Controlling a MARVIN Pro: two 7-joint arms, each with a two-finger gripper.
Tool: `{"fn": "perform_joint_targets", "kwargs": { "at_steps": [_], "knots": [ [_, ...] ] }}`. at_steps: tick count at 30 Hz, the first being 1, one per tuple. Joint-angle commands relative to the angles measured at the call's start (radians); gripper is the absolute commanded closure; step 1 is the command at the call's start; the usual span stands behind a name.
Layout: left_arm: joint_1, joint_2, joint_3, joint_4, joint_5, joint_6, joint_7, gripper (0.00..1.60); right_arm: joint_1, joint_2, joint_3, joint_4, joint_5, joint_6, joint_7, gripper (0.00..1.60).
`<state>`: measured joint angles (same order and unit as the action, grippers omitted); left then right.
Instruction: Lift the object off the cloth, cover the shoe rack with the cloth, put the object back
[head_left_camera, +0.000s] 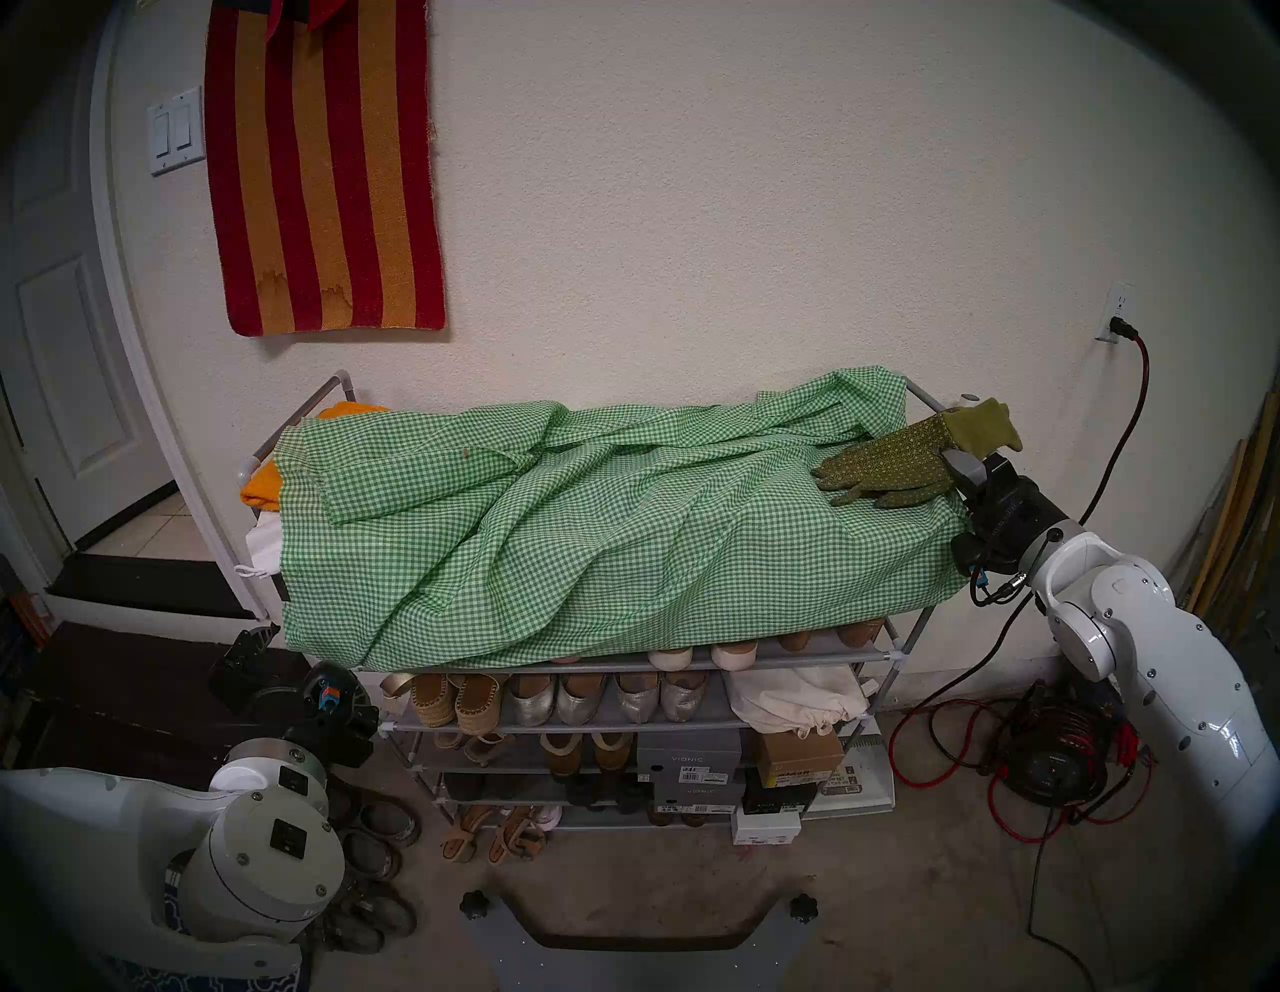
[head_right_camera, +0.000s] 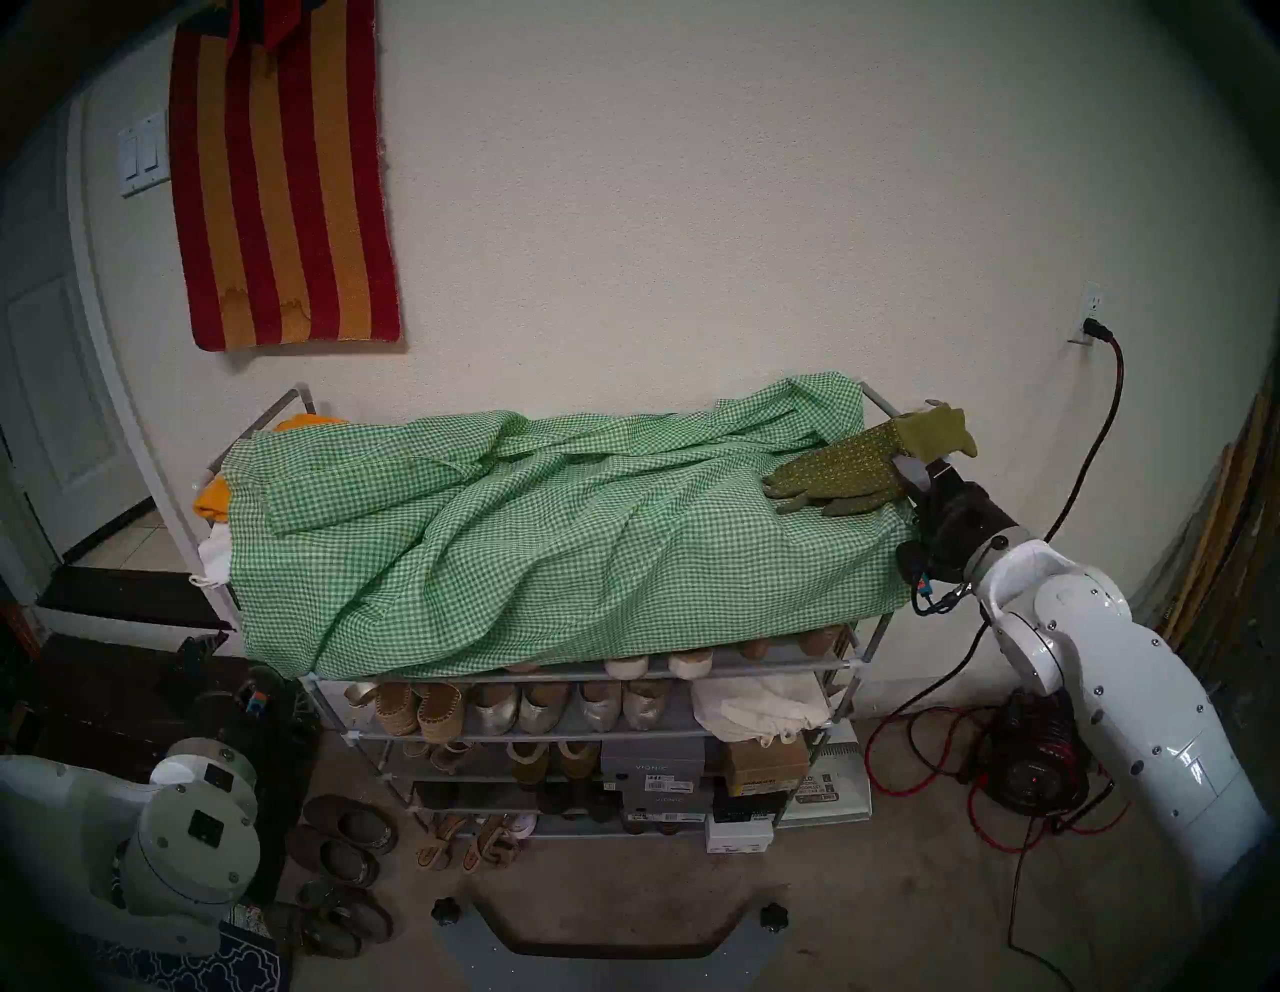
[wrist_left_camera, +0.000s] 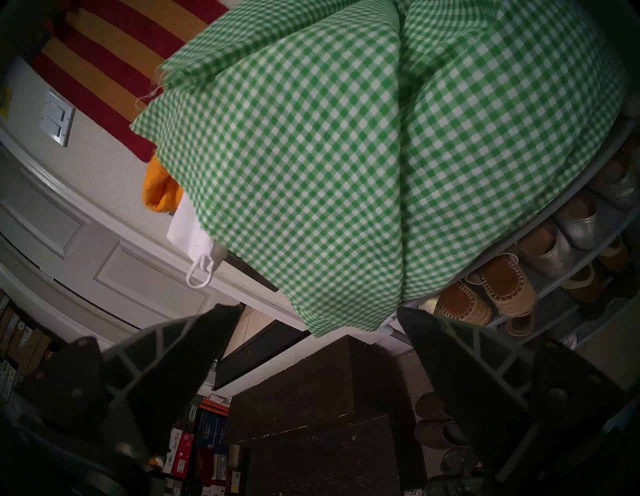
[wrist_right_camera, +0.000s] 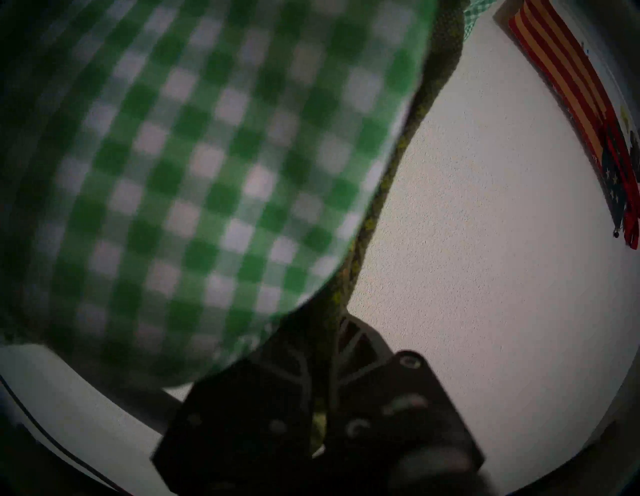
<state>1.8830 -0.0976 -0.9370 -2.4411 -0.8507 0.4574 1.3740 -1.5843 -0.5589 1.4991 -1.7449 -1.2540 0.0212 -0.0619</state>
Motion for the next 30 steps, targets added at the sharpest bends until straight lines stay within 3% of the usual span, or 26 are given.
{"fn": "perform_joint_targets", "kwargs": {
  "at_steps": [1,10,27,30],
  "knots": [
    [-0.001,-0.002,-0.002,0.001,0.000,0.002,0.001,0.00,0.058,-0.054,-0.007,-0.003,-0.057,0.088,-0.040,1.60],
    [-0.001,-0.002,-0.001,0.001,0.000,0.001,0.001,0.00,0.085,-0.086,0.010,-0.022,-0.081,0.161,-0.076,1.60],
    [-0.001,-0.002,-0.001,0.001,0.000,0.001,0.001,0.00,0.088,-0.095,0.094,-0.056,-0.069,0.202,-0.079,1.60],
    [-0.001,-0.002,-0.001,0.001,0.000,0.001,0.001,0.00,0.050,-0.072,0.116,-0.084,-0.052,0.177,-0.067,1.60]
  ]
}}
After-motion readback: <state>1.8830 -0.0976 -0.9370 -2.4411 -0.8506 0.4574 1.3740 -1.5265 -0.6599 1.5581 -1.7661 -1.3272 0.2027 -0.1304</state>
